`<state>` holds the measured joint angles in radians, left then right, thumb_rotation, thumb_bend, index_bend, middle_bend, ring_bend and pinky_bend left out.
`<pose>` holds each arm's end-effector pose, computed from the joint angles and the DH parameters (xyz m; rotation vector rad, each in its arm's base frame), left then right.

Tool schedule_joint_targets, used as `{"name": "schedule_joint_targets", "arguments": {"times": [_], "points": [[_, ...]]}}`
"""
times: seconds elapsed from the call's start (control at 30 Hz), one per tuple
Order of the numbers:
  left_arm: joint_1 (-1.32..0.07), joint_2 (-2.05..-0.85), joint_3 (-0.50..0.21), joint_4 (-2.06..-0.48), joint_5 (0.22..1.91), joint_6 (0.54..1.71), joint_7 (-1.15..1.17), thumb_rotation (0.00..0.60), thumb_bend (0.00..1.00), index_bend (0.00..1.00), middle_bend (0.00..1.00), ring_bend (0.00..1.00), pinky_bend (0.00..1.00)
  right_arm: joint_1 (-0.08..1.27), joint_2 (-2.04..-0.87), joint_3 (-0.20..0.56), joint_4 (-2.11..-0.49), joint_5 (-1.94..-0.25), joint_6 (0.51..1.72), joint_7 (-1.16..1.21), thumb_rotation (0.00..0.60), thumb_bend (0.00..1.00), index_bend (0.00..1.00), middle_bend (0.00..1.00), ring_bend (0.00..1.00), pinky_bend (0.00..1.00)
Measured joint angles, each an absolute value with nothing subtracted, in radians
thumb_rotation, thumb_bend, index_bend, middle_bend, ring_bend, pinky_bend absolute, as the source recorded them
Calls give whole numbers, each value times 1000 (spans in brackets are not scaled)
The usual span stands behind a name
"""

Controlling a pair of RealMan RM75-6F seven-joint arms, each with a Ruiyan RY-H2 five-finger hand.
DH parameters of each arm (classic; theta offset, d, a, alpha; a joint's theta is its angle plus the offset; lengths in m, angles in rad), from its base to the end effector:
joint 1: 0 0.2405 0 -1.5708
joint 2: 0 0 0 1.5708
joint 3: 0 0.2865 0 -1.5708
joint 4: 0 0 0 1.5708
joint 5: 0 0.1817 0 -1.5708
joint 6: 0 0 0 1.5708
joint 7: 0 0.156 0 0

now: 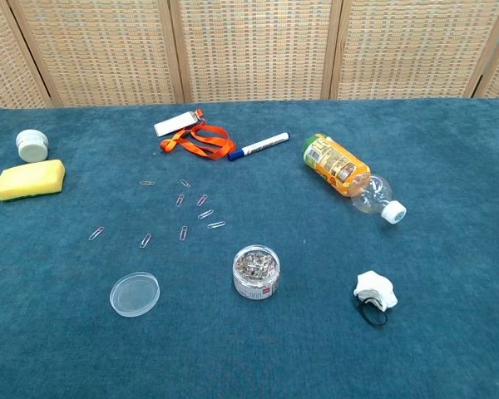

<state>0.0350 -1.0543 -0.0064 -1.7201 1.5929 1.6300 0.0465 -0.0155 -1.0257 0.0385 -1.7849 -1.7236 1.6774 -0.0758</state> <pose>-0.3126 0.1459 0.2206 -1.3373 -0.8633 -0.9243 -0.2756 -0.1550 0.2304 1.3993 -0.7442 1.0738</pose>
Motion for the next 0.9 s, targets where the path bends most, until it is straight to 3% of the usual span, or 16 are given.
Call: {"name": "schedule_joint_targets", "arguments": {"times": [0.4, 0.63, 0.7, 0.8, 0.9], "points": [[8, -1077, -16, -1702, 1573, 1581, 70, 600, 129, 0, 0, 0, 0, -19, -1018, 41, -1788, -1717, 1684, -58, 600, 0, 0, 0, 0, 0], [-116, -1106, -51, -1683, 1550, 1403, 120, 600, 152, 0, 0, 0, 0, -16, -1019, 47, -1789, -1704, 1679, -61, 600, 0, 0, 0, 0, 0], [-167, -1119, -62, -1673, 1554, 1348, 139, 600, 155, 60, 0, 0, 0, -14, -1020, 48, -1789, -1701, 1675, -63, 600, 0, 0, 0, 0, 0], [-255, -1158, -81, -1634, 1577, 1275, 175, 600, 184, 267, 0, 0, 0, -10, -1023, 51, -1787, -1691, 1666, -63, 600, 0, 0, 0, 0, 0], [-321, -1215, -98, -1558, 1609, 1234, 208, 600, 241, 321, 0, 0, 0, -5, -1026, 55, -1783, -1674, 1653, -66, 600, 0, 0, 0, 0, 0]]}}
